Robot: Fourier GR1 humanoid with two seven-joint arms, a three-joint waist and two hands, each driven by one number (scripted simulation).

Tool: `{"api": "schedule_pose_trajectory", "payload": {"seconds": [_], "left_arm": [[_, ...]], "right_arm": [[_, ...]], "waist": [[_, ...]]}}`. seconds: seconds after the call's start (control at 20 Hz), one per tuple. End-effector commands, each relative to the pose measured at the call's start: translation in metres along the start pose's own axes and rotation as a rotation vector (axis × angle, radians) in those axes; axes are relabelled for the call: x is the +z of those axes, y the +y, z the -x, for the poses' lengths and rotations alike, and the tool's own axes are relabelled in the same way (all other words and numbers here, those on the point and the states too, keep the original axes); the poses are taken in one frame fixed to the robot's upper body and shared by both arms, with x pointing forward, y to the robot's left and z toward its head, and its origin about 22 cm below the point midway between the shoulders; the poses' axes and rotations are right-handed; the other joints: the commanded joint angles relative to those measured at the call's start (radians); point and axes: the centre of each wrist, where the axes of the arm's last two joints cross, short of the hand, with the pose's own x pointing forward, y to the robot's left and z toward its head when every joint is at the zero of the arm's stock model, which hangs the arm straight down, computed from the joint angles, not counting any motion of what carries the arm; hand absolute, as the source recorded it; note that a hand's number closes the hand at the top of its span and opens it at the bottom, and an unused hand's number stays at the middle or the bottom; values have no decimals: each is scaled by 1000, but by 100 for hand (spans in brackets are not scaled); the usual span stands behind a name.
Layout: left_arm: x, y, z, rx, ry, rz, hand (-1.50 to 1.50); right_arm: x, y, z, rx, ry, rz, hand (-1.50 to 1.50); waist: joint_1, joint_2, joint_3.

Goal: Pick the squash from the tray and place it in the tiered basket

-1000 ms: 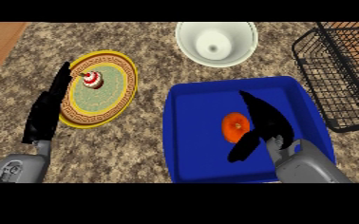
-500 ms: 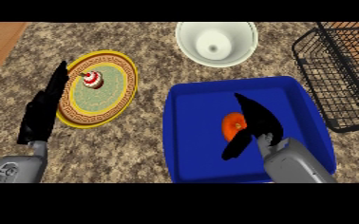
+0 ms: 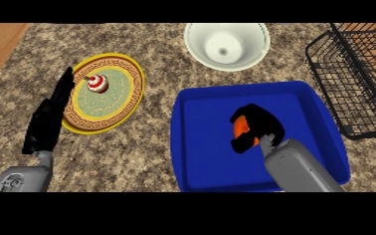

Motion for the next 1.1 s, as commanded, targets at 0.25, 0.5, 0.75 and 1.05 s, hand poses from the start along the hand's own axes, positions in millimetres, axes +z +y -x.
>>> {"api": "schedule_pose_trajectory", "payload": {"seconds": [0.25, 0.5, 0.75, 1.05], "left_arm": [[-18, 11, -8, 7, -13, 0, 0], [-5, 3, -2, 6, 19, -10, 0], [-13, 0, -6, -2, -16, -5, 0], [-15, -2, -10, 1, -41, 7, 0]], "right_arm": [[14, 7, -8, -1, -32, -15, 150], [37, -8, 3, -105, -60, 25, 150], [9, -81, 0, -373, 156, 341, 150], [6, -172, 47, -624, 445, 766, 150]], "waist": [[-6, 6, 8], [-9, 5, 8], [15, 14, 7], [39, 46, -1]]}}
